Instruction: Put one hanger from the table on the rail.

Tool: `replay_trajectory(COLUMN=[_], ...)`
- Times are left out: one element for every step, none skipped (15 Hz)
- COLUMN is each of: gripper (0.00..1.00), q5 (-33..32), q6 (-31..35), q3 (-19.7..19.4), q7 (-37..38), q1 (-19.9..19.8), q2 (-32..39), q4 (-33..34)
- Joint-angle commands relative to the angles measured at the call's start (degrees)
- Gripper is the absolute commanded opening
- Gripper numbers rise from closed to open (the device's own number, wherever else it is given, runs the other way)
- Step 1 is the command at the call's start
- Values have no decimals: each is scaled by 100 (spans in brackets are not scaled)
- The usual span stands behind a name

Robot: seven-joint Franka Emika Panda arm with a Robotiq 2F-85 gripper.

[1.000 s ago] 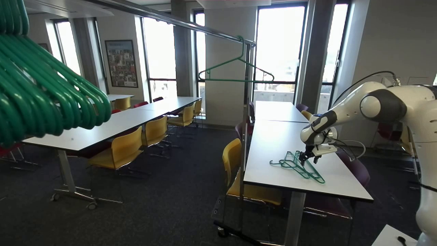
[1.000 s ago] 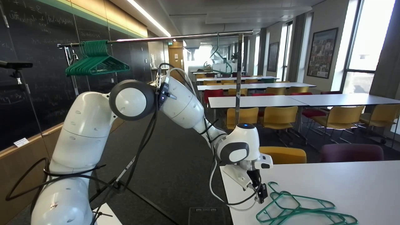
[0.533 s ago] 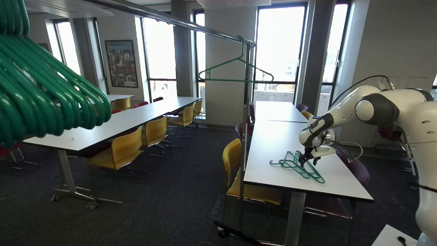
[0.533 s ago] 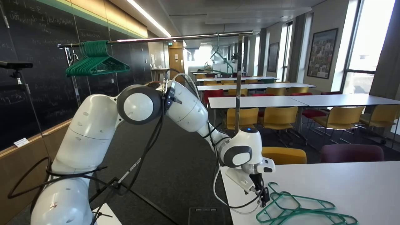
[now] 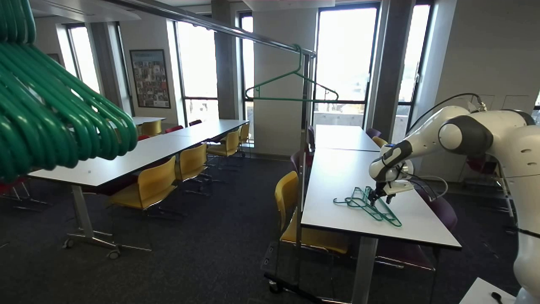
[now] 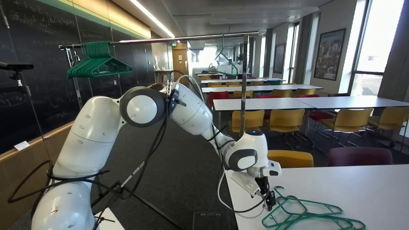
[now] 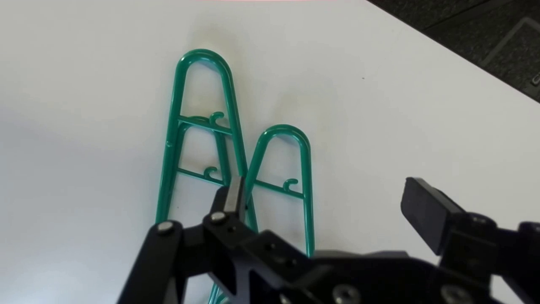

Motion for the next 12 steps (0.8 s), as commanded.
replay_trajectory(gripper=[100,100,100,100,100,100,100,100,100,100,100,100], q5=[-73,-89,-95,-106,-94,-93,-94,-80,-74,-76,-68,-66], q6=[175,172,133,114,67,71,42,5,-10,-1,4,-2], q3=[38,27,22,9,23,21,16,32,33,30,34,36], q7=[337,418,494,586,627,699,763,779,814,840,862,880], q1=[-15,7,19,39,31,38,39,23,15,13,2,-4], q2=[82,113,175,250,326,425,551,653,763,859,962,1063], q4=[50,62,107,156,212,275,390,479,586,673,768,870])
